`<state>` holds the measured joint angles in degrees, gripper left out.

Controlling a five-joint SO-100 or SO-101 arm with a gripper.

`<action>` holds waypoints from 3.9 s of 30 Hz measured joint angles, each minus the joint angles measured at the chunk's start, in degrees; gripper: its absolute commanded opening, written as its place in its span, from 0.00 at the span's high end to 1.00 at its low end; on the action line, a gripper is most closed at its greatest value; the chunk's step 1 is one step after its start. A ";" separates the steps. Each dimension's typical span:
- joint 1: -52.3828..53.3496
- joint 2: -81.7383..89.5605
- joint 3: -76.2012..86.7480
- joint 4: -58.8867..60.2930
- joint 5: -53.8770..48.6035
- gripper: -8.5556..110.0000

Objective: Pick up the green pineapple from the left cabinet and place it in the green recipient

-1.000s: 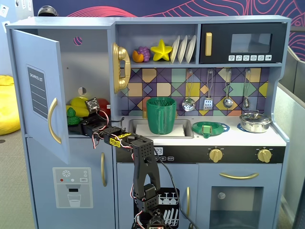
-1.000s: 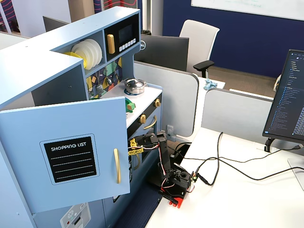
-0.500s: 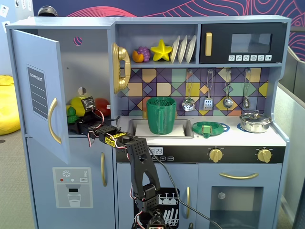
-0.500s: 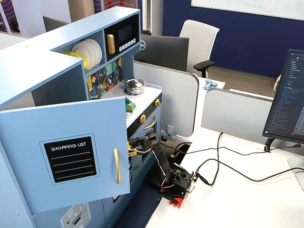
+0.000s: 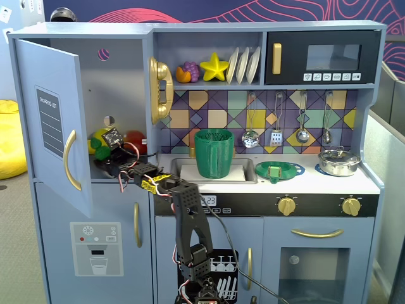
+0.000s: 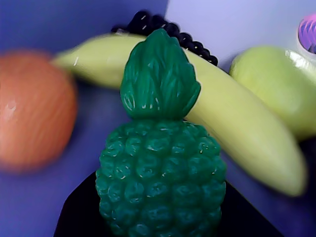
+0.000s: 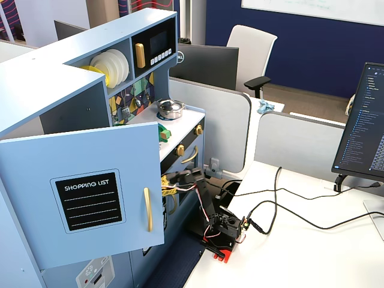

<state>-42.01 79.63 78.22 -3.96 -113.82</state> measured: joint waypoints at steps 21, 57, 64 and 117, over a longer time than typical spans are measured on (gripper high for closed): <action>8.26 67.24 31.73 26.89 -13.45 0.93; 44.38 10.55 -26.28 42.80 11.43 0.93; 44.56 7.65 -28.74 42.80 12.30 0.71; 47.37 102.74 90.88 83.23 27.07 0.79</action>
<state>5.36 182.37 169.10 79.28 -86.75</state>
